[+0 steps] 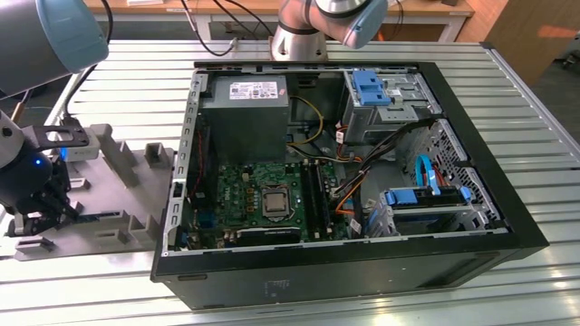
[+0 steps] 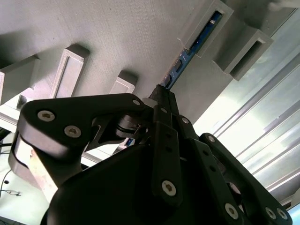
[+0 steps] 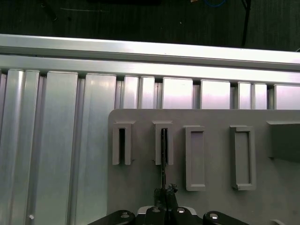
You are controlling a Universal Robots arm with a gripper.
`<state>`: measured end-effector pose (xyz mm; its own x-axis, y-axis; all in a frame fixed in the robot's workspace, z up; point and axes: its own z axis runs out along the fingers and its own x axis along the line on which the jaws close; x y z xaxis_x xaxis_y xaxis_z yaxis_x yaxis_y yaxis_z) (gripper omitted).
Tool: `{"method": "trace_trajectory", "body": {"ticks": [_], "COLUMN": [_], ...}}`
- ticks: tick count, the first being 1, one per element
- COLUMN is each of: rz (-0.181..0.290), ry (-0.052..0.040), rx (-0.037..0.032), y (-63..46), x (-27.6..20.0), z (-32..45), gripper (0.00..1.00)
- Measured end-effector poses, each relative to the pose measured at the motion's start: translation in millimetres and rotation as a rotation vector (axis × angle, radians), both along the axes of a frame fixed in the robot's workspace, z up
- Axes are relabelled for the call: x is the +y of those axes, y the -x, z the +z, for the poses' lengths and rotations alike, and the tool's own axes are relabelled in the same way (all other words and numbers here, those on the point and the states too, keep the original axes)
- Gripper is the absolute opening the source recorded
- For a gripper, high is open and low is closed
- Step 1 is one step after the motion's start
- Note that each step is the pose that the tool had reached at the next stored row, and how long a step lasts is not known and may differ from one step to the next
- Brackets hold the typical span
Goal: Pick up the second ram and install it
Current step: 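Pick up the second ram and move it above second insertion slot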
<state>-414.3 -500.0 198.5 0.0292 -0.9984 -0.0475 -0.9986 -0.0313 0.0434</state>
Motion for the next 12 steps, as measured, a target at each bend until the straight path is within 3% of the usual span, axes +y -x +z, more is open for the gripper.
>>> {"method": "trace_trajectory", "body": {"ticks": [5, 12], "rz": [-0.001, -0.001], "ry": [-0.0001, -0.0002], "rx": [-0.0002, -0.0002], "y": [0.0, 0.0], "x": [0.0, 0.0], "z": [0.4, 6.7], "gripper": [0.12, 0.12]}}
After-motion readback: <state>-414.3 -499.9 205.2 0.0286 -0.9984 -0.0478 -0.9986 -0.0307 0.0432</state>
